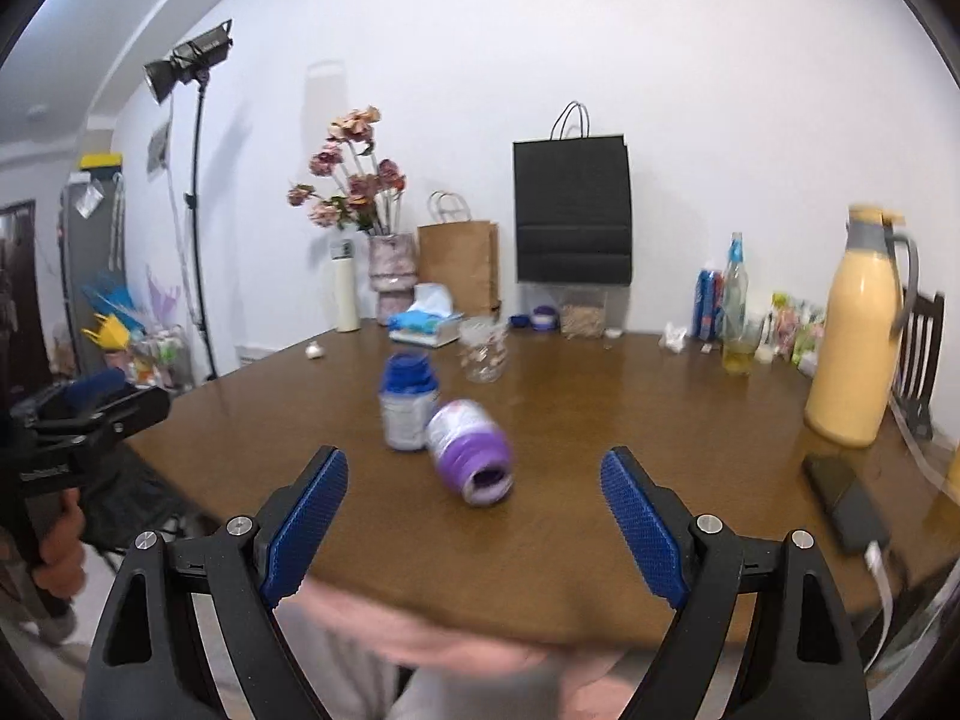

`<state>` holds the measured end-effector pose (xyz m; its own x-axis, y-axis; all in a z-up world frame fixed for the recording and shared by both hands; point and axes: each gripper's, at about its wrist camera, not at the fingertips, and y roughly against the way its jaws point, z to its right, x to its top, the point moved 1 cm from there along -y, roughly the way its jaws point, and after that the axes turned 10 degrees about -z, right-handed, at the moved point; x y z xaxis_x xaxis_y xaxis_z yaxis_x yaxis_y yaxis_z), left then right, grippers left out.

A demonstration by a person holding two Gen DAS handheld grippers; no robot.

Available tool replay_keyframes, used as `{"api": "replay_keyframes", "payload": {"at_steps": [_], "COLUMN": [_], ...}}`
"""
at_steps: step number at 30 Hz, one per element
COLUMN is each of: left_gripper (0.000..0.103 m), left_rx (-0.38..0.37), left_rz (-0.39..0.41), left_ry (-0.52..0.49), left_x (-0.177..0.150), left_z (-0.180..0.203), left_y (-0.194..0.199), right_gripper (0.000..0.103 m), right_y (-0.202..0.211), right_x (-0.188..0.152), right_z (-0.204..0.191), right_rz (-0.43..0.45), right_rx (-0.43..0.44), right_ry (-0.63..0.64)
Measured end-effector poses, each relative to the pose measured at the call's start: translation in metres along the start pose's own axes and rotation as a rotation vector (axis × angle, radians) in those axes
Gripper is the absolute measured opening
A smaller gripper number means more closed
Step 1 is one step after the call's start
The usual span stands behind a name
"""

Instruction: Flip cup upright

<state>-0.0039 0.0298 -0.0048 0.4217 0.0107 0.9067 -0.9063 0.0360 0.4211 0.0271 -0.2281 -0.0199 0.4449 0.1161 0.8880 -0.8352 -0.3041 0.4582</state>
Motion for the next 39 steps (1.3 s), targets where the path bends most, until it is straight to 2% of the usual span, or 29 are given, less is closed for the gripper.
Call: {"api": "replay_keyframes", "payload": {"at_steps": [3,5,13,19,24,39], "left_gripper": [0.103,0.103,0.103,0.103,0.103,0.103], "left_rx": [0.039,0.031,0.026,0.024,0.03,0.024], "left_rz": [0.068,0.091,0.036,0.05,0.067,0.046], "left_ry": [-0.044,-0.05,-0.024,-0.048,-0.059,-0.052], "left_x": [-0.008,-0.005,-0.003,-0.004,-0.004,-0.003], "left_z": [0.007,0.009,0.008,0.012,0.016,0.015], "left_y": [0.016,0.019,0.009,0.01,0.014,0.011], "right_gripper": [0.09,0.09,0.09,0.09,0.09,0.09], "right_y": [0.0,-0.004,-0.002,0.004,0.002,-0.002], "right_x": [-0.02,-0.021,-0.017,-0.016,-0.016,-0.016], "right_z": [-0.007,-0.013,-0.02,-0.02,-0.021,-0.021], "right_rz": [-0.035,-0.054,-0.019,0.016,0.011,0.007], "right_rx": [-0.011,-0.024,-0.013,-0.012,-0.016,-0.008], "right_ry": [0.003,0.042,0.076,0.083,0.085,0.091]}}
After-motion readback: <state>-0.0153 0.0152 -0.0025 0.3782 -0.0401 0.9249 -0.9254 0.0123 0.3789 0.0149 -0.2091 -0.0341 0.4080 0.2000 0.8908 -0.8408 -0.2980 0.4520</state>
